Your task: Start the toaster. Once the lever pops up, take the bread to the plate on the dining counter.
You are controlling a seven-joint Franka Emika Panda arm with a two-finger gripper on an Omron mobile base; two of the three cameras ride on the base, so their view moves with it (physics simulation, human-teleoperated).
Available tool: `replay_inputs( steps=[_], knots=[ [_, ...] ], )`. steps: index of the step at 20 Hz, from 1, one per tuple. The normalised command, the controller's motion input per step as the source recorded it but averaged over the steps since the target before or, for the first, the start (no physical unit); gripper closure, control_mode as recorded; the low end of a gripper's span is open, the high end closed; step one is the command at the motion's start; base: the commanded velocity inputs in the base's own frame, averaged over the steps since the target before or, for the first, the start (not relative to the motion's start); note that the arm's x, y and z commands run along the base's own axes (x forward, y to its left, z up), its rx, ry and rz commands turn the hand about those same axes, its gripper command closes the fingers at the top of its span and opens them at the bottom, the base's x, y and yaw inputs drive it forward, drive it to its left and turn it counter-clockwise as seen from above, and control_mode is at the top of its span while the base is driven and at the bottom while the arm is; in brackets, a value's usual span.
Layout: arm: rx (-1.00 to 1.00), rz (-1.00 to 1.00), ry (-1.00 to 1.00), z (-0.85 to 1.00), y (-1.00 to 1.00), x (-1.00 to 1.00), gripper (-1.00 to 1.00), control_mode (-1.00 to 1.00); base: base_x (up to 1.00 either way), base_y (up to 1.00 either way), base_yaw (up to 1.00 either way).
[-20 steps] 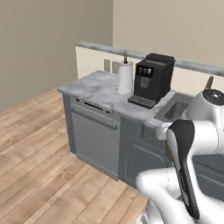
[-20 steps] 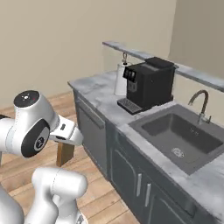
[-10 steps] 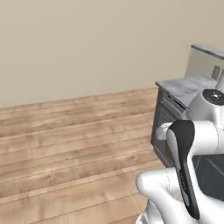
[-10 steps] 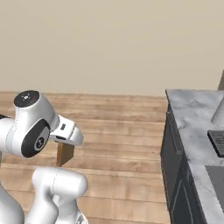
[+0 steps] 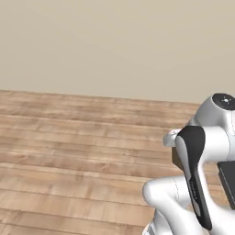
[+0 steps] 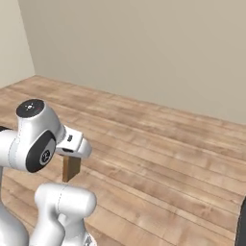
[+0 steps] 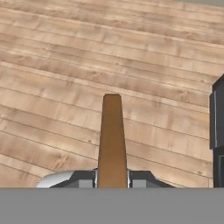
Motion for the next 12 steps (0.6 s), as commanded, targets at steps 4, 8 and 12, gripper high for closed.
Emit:
replay_inputs(
  steps=[4,8,12],
  knots=[
    [0.0,0.0,0.0,0.0,0.0,0.0,1.0,1.0,0.3,0.45,0.04],
    [0.0,0.0,0.0,0.0,0.0,0.0,1.0,1.0,0.47,0.23,-0.09],
    [0.0,0.0,0.0,0.0,0.0,0.0,1.0,1.0,0.96,0.01,-0.33]
  ],
)
